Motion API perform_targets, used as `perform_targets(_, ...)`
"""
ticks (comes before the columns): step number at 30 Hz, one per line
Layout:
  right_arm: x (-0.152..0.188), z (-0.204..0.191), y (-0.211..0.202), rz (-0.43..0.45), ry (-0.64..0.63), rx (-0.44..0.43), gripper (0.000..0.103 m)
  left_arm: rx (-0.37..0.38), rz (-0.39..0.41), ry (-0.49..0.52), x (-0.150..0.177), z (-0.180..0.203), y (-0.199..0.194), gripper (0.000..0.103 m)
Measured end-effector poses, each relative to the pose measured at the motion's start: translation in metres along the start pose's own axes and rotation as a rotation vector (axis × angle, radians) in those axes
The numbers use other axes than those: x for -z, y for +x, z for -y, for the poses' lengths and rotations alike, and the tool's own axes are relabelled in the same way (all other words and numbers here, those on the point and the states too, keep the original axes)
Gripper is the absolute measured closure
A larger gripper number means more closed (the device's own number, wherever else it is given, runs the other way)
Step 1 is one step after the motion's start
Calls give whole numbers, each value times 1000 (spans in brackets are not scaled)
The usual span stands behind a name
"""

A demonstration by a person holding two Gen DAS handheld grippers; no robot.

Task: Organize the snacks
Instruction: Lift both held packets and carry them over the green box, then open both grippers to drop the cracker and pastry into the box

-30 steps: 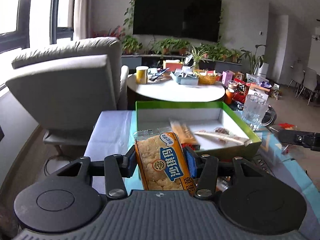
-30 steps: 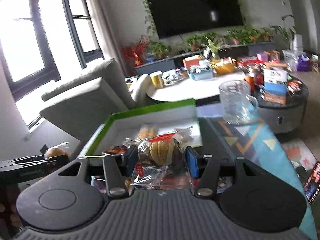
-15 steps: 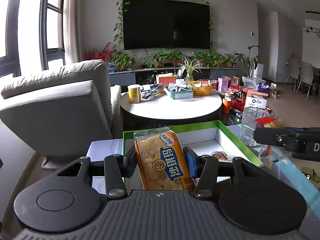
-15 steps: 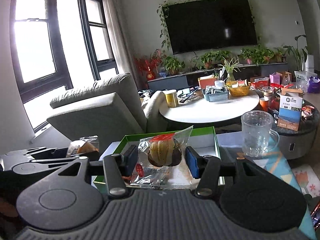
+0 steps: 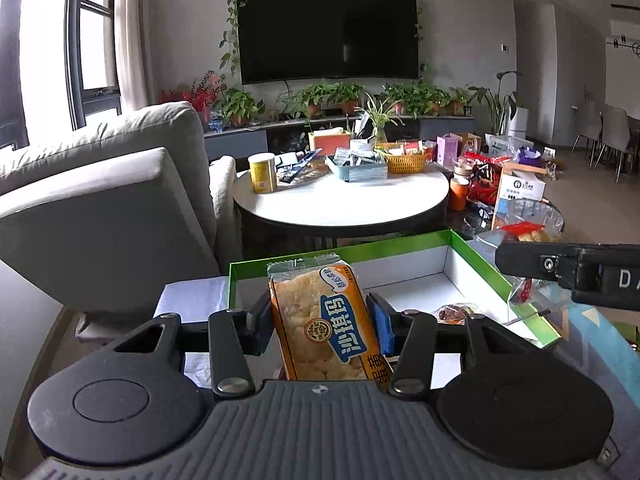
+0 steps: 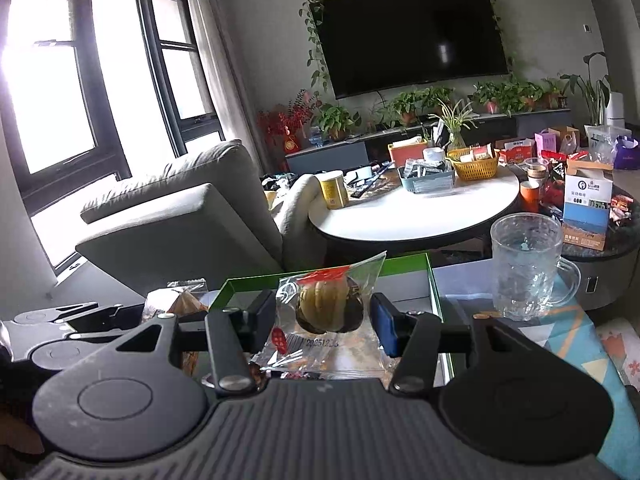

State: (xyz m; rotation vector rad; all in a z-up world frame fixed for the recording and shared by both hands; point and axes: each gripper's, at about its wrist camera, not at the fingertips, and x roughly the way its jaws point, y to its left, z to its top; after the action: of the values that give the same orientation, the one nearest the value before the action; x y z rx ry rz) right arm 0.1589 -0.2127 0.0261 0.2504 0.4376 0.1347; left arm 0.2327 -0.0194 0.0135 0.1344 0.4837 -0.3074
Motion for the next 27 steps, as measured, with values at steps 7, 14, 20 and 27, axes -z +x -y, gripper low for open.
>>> perform_targets(7,-2,1,17,-12,4,19,58,4,-20,9,0,1,18,56)
perform_targets(14,7,-2,27,9,-39,67,57,-1,-12,32,4,3,19,44)
perform_targets(20,6,-2,20,-6,-20,52,57,-24,-3,11,5,-5,11,43)
perform_targets(27,7,-1,-1,-15,-29,61,57,-51,-5,-21,14,-19,-10,43)
